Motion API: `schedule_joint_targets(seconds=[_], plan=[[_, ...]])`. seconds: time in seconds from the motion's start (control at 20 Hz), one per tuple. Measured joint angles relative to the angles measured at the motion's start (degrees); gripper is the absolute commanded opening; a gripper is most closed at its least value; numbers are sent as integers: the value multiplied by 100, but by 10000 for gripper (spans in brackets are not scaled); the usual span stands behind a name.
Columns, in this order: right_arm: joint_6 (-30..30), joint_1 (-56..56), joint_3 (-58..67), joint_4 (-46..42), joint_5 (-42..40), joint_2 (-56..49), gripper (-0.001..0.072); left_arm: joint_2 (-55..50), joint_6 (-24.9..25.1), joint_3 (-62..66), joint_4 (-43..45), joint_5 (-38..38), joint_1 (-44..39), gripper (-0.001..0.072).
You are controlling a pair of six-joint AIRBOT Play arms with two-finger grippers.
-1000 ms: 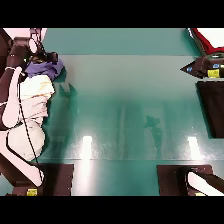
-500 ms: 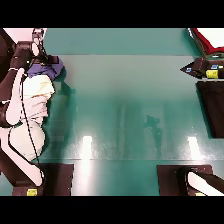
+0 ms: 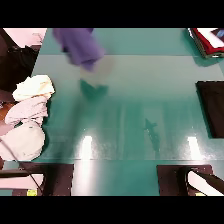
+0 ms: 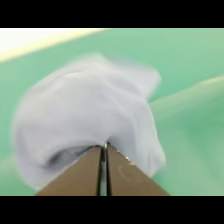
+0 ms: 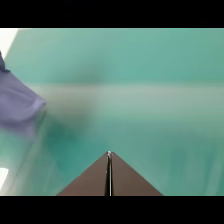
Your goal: Fold the shirts.
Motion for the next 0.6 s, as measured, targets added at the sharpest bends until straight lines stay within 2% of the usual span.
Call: schedule_joint_targets(seconds=[0.2, 0.35, 0.5, 0.55, 0.6], plan=[[-2, -210, 704, 0, 11, 2, 18, 796, 723, -4, -1204, -549, -734, 24], [-2, -284, 988, 0, 129, 4, 18, 977, 907, -332, -1517, -826, -1093, 24], [-2, -315, 1093, -4, 304, 4, 18, 841, 844, -946, -1460, -957, -1248, 25], [-2, -319, 1113, -9, 369, 4, 18, 726, 741, -1174, -1355, -988, -1263, 72], [-2, -321, 1123, -11, 428, 4, 18, 595, 632, -1373, -1226, -992, -1283, 379]])
